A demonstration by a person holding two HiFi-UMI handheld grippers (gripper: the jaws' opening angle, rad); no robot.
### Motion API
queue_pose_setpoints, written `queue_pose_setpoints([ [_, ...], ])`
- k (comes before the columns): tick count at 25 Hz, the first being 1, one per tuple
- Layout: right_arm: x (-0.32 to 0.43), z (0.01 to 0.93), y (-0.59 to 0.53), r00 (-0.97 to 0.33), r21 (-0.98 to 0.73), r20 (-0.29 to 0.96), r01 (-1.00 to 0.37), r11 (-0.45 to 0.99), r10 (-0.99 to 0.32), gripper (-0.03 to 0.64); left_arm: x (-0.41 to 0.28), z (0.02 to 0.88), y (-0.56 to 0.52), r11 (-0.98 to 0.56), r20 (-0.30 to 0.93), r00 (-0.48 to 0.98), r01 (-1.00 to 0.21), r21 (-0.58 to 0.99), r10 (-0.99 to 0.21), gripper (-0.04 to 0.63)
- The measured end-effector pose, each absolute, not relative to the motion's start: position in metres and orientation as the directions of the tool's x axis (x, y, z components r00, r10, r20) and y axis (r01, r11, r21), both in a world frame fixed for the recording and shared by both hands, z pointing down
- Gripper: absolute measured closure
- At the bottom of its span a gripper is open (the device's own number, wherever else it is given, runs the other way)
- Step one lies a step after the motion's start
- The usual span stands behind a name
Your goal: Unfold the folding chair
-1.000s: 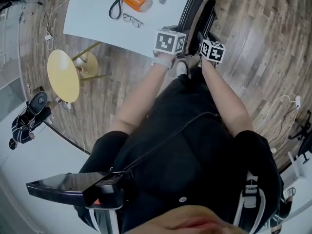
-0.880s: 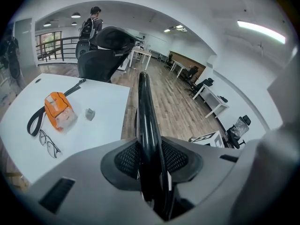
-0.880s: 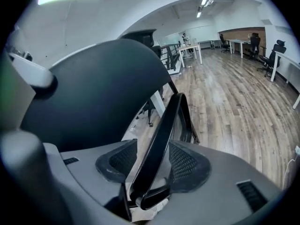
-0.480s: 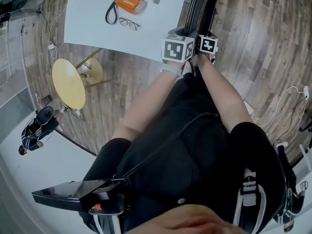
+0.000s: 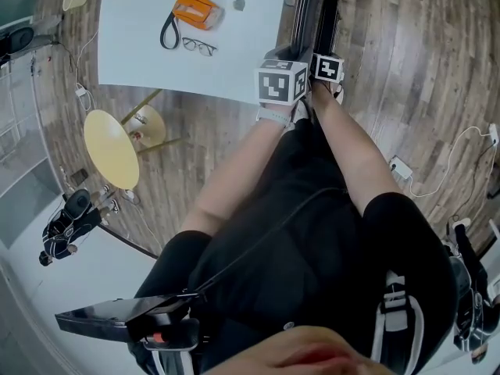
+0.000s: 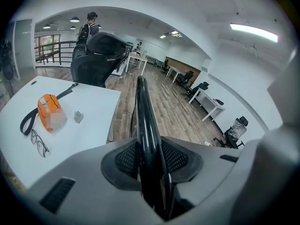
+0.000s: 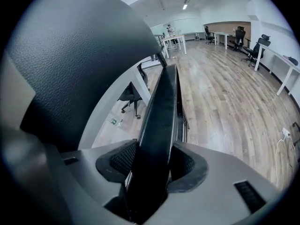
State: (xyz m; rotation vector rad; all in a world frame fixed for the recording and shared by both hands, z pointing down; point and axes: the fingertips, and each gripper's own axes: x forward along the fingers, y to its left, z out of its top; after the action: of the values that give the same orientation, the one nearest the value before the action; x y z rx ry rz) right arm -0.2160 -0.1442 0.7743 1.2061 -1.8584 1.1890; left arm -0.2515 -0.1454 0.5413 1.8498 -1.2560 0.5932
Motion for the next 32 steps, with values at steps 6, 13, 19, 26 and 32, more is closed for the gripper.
queue_pose_setpoints([
  [6, -0.210, 0.773, -0.147, -0.419, -0.379, 0.827, -0.908, 0.179, -0.375, 0.417, -0.252, 0.542, -0.146, -0.207, 0.738, 0.416, -0.909, 0.363, -0.531, 0.485],
  [13, -0.178, 0.773, -0.153, -0.397, -0.361, 0.819, -0.918, 0.165, -0.414, 0.422, -0.246, 0.540, -0.147, -0.244, 0.717, 0.448, -0.894, 0.376, -0.534, 0.479],
  [19, -0.160, 0.773, -0.154, -0.431, -0.398, 0.800, -0.902, 0.168, -0.417, 0.422, -0.245, 0.539, -0.149, -0.264, 0.706, 0.471, -0.882, 0.390, -0.529, 0.475],
  [26, -0.150, 0.773, -0.153, -0.460, -0.428, 0.778, -0.887, 0.174, -0.428, 0.423, -0.241, 0.540, -0.148, -0.280, 0.691, 0.486, -0.874, 0.398, -0.536, 0.469],
  [32, -0.128, 0.776, -0.151, -0.487, -0.470, 0.755, -0.869, 0.156, -0.439, 0.423, -0.242, 0.543, -0.149, -0.277, 0.701, 0.477, -0.879, 0.388, -0.531, 0.469],
])
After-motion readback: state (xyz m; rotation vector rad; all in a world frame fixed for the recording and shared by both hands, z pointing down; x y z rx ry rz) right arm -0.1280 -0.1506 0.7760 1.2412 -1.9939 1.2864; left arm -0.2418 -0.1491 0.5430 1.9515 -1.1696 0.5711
